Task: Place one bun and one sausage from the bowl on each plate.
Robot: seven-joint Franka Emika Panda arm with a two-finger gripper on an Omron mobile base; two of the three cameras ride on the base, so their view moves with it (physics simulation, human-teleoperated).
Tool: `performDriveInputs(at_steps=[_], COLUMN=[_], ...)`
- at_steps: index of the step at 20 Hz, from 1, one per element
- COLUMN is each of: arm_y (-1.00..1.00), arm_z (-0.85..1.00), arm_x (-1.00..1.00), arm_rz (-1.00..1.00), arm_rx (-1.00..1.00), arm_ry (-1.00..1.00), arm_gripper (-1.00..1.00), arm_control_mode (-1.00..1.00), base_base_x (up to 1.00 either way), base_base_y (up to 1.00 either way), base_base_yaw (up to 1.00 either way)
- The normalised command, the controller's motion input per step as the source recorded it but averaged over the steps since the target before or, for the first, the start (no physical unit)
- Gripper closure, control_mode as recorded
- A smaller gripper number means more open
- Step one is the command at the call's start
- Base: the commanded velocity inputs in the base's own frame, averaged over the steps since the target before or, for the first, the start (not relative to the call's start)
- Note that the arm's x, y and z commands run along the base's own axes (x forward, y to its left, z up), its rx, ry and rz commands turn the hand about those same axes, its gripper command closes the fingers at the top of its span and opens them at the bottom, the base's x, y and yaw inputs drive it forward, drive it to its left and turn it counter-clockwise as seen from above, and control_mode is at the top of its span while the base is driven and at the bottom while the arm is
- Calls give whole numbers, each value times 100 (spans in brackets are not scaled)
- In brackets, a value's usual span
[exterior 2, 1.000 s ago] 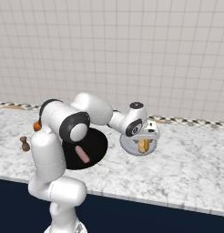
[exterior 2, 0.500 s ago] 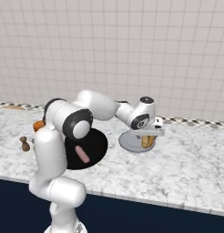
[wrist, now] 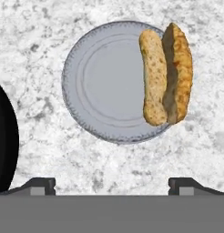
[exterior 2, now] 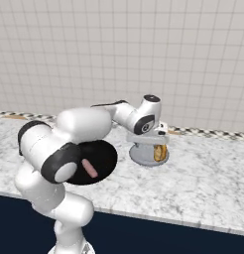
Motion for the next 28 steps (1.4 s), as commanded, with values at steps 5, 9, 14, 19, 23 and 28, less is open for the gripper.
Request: performDriveInputs(at_steps=[5, 9, 14, 19, 23, 28], arm_y=[100, 100, 100, 100, 56, 22], arm_z=[63, 56, 30, -8, -40, -55], arm_x=[-100, -100, -83, -27, 42, 52], arm_rz=[6, 12, 12, 7, 0, 0], arm_rx=[0, 0, 0, -5, -11, -13], arm_ry=[0, 0, 3, 0, 0, 1], arm_gripper=[-100, -100, -100, -100, -100, -100], arm_control_mode=[-100, -100, -100, -100, -100, -100], base_base_x=[0, 0, 0, 0, 0, 0], base_base_y=[0, 0, 0, 0, 0, 0], base_base_yaw=[0, 0, 0, 0, 0, 0])
